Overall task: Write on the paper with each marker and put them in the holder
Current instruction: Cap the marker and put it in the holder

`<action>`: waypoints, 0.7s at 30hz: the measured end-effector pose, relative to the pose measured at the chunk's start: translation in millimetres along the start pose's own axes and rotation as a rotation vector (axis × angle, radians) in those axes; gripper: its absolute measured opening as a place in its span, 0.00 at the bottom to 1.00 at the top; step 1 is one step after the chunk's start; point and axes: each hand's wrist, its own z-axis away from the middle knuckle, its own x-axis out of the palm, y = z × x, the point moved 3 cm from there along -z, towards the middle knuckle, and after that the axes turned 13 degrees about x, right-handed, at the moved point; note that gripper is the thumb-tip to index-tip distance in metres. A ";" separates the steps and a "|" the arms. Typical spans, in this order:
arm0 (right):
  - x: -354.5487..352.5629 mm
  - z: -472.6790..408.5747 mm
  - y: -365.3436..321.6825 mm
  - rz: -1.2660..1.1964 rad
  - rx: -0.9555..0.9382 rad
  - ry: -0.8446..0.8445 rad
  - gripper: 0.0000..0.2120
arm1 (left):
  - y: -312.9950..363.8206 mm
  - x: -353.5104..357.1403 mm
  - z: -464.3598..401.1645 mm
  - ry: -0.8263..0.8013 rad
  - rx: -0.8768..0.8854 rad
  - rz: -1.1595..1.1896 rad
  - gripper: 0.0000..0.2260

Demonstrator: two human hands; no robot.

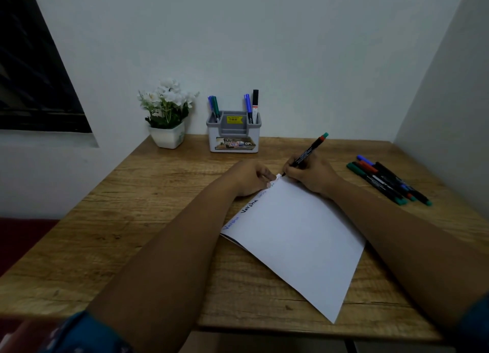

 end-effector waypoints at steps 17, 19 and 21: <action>-16.8 16.3 -43.8 -0.675 0.191 0.104 0.11 | 16.8 -23.1 7.4 0.613 -0.276 1.169 0.06; -10.4 23.0 -60.4 -0.829 0.195 0.065 0.09 | 19.2 -25.2 7.6 0.631 -0.266 1.406 0.10; -2.6 29.3 -68.5 -1.004 0.231 -0.020 0.04 | 21.9 -24.9 8.3 0.609 -0.231 1.523 0.12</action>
